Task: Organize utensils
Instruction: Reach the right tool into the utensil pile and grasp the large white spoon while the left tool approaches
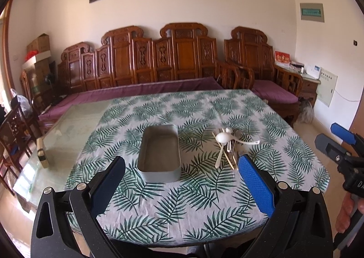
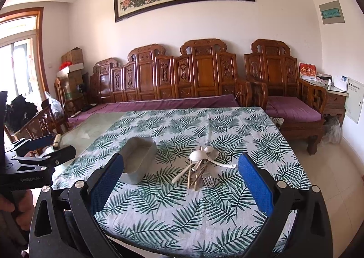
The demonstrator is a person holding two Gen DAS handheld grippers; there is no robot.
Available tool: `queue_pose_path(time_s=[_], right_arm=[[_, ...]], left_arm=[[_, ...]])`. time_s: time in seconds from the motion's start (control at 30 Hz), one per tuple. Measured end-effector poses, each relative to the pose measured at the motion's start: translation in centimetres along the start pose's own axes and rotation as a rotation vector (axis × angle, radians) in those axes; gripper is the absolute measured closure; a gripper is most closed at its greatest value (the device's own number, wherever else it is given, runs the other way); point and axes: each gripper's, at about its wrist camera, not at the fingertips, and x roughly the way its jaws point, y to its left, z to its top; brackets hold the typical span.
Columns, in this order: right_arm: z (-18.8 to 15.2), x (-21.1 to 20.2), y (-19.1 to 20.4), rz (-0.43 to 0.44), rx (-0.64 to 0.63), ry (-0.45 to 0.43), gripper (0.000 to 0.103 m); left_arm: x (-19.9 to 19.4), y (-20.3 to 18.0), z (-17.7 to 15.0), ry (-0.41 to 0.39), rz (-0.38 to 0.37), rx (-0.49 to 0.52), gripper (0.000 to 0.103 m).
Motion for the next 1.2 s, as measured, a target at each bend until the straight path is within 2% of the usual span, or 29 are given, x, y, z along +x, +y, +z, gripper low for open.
queue_pose_path(time_s=[0.23,0.47,0.8,0.9,1.07,1.2], right_arm=[[-0.1,3.4,-2.4,0.0,0.008,0.045,0.005],[0.0,7.4,-4.1,0.012,0.024,0.115,0.017],[-0.1,13.5,-6.7,-0.001,-0.018,0.229,0.034],[-0.1,15.5,-7.7,0.001,-0.035,0.266,0.034],[-0.5,20.0,-9.3,0.015,-0.079,0.336,0.036],[-1.4,24.0,-10.3,0.044,-0.101,0.398,0.043]], left_arm=[[4.1,0.1,-0.1,0.055,-0.022,0.004,0.007],[8.1,-0.3,0.7,0.114,-0.053,0.007,0.007],[14.0,-1.2,1.9,0.185,-0.112,0.013,0.007],[15.6,-1.6,2.0,0.205,-0.137,0.015,0.007],[18.5,-2.5,2.0,0.246,-0.173,0.033,0.013],[20.9,-3.0,1.4,0.299,-0.193,0.035,0.017]])
